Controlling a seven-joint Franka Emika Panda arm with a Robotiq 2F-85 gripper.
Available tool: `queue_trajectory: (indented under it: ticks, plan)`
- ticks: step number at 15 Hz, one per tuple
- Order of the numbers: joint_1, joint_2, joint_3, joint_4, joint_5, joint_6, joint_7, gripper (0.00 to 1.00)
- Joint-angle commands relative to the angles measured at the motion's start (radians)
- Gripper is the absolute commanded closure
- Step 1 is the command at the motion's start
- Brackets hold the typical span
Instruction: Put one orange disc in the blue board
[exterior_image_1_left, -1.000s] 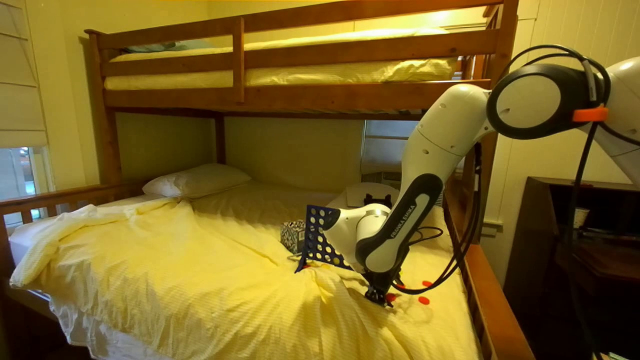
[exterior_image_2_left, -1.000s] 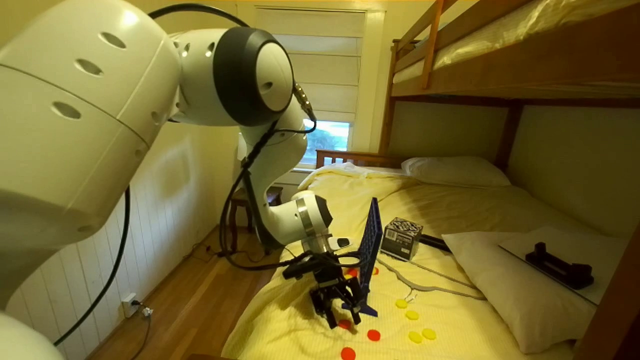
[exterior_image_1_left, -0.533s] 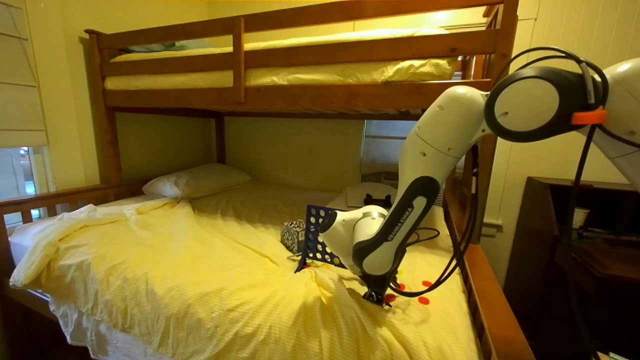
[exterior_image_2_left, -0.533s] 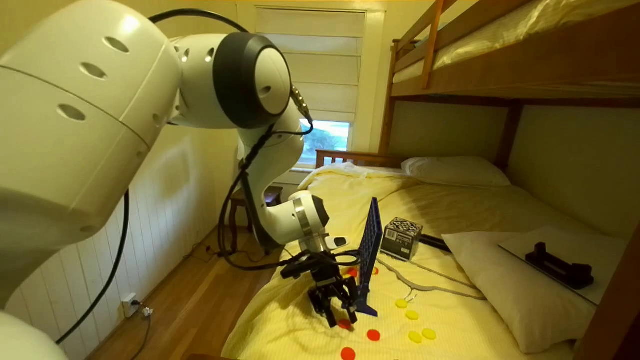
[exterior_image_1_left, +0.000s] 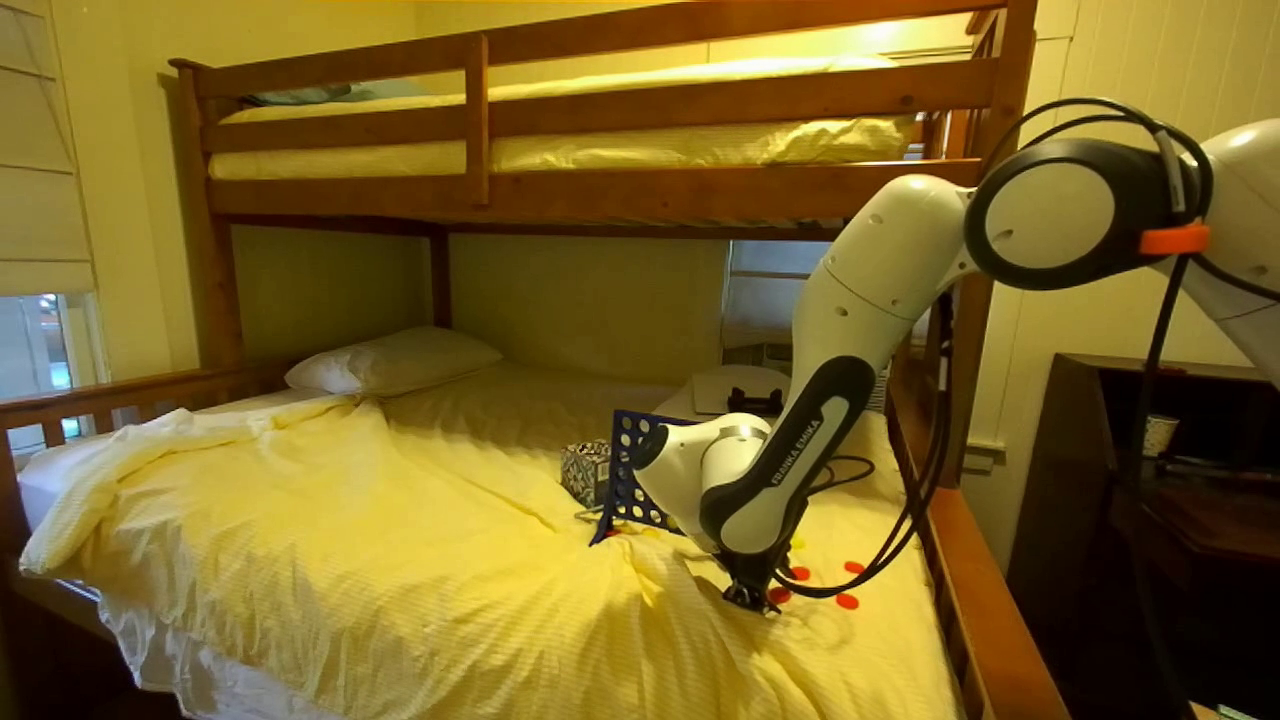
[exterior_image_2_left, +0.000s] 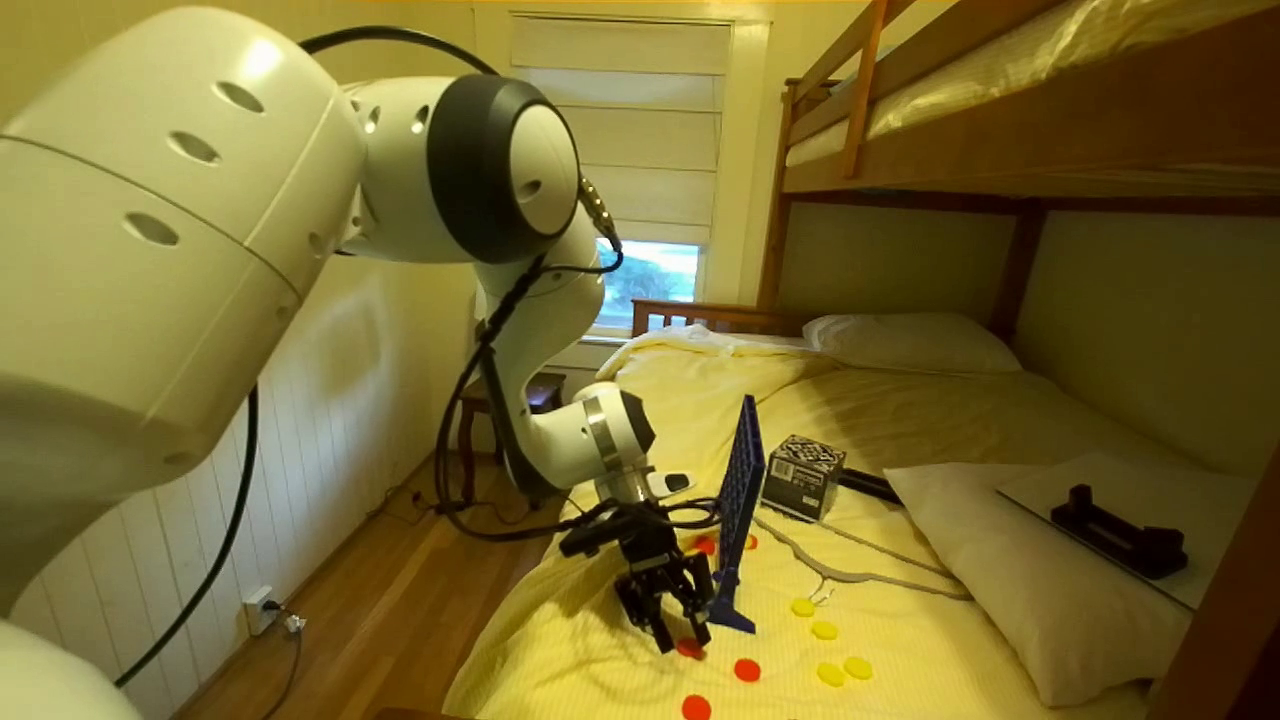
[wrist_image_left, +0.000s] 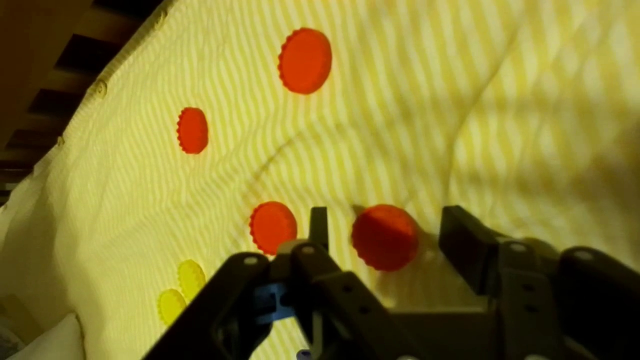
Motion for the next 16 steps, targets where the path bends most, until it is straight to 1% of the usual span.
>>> queue_trajectory:
  ticks: [1, 3, 5, 6, 11, 12, 13, 16]
  plan:
    - [0.023, 0.036, -0.011, 0.047, -0.014, -0.011, -0.002, 0.41]
    - [0.026, 0.038, -0.010, 0.051, -0.019, -0.011, -0.002, 0.54]
    - [0.031, 0.045, -0.011, 0.059, -0.021, -0.013, -0.001, 0.62]
    - [0.035, 0.048, -0.012, 0.062, -0.023, -0.014, -0.001, 0.64]
    - [0.045, 0.068, -0.017, 0.080, -0.034, -0.026, -0.002, 0.55]
    - [0.046, 0.070, -0.017, 0.082, -0.035, -0.029, -0.001, 0.56]
    - [0.046, 0.071, -0.017, 0.083, -0.037, -0.032, -0.001, 0.53]
    - [0.048, 0.074, -0.018, 0.085, -0.040, -0.032, -0.001, 0.55]
